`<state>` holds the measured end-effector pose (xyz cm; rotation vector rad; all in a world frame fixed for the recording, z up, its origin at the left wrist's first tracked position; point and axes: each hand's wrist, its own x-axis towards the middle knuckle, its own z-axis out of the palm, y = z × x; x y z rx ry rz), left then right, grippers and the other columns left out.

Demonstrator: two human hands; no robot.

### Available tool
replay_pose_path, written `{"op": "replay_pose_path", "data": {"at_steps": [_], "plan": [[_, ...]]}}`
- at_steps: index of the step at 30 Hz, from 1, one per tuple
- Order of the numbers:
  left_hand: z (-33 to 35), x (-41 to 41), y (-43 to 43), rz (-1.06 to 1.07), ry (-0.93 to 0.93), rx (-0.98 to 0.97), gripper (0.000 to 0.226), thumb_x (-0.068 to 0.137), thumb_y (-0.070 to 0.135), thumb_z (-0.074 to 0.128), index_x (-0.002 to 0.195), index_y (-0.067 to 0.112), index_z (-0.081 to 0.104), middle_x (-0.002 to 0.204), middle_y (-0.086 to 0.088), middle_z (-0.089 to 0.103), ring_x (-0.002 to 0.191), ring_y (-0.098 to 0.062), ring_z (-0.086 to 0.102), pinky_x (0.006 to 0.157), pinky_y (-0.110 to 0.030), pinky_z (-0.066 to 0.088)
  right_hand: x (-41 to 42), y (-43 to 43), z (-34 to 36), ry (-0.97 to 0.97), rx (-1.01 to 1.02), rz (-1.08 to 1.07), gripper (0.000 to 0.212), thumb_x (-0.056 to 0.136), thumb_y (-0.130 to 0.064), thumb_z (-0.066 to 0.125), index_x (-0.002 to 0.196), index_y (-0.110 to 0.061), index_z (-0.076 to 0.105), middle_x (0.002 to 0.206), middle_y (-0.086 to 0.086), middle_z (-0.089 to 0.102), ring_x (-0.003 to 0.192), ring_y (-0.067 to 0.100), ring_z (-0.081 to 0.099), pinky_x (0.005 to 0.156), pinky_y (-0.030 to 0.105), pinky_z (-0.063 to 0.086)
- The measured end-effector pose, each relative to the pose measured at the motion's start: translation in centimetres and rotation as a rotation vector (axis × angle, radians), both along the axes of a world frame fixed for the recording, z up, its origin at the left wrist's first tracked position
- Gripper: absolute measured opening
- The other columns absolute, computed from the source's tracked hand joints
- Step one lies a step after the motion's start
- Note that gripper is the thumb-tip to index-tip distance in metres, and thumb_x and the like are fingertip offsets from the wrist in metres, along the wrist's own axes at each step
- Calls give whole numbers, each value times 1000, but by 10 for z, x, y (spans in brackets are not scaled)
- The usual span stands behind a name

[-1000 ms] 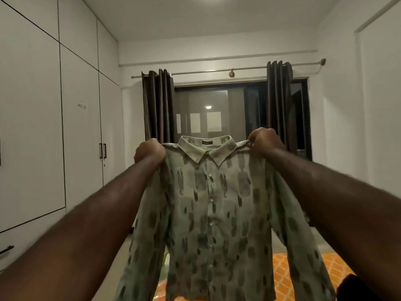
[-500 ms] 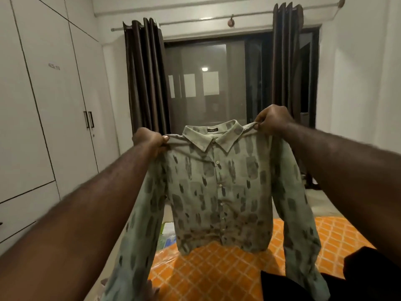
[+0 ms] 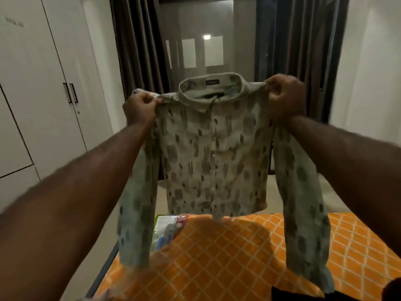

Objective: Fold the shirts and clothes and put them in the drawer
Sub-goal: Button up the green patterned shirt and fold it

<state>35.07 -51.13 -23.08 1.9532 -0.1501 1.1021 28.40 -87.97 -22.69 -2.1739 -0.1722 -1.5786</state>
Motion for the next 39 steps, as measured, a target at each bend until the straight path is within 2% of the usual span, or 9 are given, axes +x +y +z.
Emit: {"op": "replay_pose_path", "data": {"at_steps": [8,11,16,20,25,29,32,34,39], "plan": [[-91,-67,36,-69,-231,266,15,98,9,57,86,2,53,90,-11,51,81,-15,43,71,-25,35,-81,12,-108,-64,-290,121,3,91,-9,60,91,-6,59,94,12,53,93,24,48,87,33,37],[-181,-118,50,-124,-121,454,7,94,0,64,91,1,58,103,-20,57,97,-27,50,86,-35,41,-131,22,-200,153,-288,162,7,85,-18,60,85,-11,59,89,2,51,90,19,45,87,34,36],[-356,-196,71,-275,202,555,17,93,21,60,80,19,48,92,0,46,82,-17,44,69,-34,37,-195,29,-363,581,-249,203,15,85,-30,61,79,-17,64,82,-2,58,79,23,56,76,39,46],[-456,-229,74,-323,367,551,26,90,44,46,75,23,41,83,7,39,76,-17,41,68,-35,32,-222,22,-432,969,-221,113,19,95,-31,61,85,-17,68,88,-1,63,86,20,55,79,37,44],[-490,-247,67,-215,480,559,32,87,47,45,82,18,57,105,-7,48,90,-29,53,74,-38,47,-225,15,-447,1271,-328,166,23,95,-35,69,76,-37,55,88,-12,63,85,10,58,80,30,47],[-468,-257,58,-134,472,595,40,89,25,64,127,16,59,139,-14,49,124,-36,53,99,-43,48,-234,24,-444,1384,-411,68,5,93,-34,68,96,-38,67,112,-9,67,104,15,62,91,33,52],[-484,-258,49,-273,439,838,40,70,22,82,106,17,66,115,-15,61,102,-37,62,85,-38,51,-240,44,-439,1452,-544,20,31,86,-50,69,114,-35,66,122,-4,62,116,21,59,95,37,51],[-497,-262,40,-348,536,920,34,76,22,76,106,21,59,106,-6,57,95,-31,61,79,-37,44,-243,66,-442,1442,-549,40,48,81,-58,65,124,-36,60,125,-2,62,118,24,59,96,40,52],[-503,-273,20,-392,603,967,49,98,22,55,145,17,41,127,-10,62,111,-30,62,86,-39,50,-249,105,-460,1413,-314,111,89,81,-67,63,154,-28,30,134,5,59,118,28,59,94,43,53]]}}
